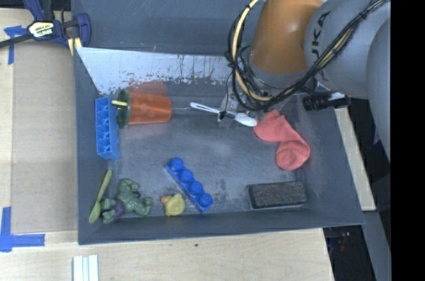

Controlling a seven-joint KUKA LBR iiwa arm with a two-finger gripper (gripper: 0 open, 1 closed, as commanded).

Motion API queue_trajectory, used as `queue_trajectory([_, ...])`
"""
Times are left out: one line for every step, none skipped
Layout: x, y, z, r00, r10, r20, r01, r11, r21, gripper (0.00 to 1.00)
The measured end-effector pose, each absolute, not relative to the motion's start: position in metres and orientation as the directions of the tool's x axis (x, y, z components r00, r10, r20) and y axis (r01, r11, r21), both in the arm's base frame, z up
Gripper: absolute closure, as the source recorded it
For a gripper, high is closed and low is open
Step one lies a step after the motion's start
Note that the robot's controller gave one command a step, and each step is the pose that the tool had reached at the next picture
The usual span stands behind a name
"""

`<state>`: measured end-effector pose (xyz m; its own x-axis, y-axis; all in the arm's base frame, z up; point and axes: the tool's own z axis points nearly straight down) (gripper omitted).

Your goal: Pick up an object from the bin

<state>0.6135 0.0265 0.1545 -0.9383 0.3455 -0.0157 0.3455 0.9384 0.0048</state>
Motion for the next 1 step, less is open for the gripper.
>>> queue_trajectory([0.6143,0.0262,0.1894,-0.939,0.344,-0.019,0.344,0.939,0.006,1.0])
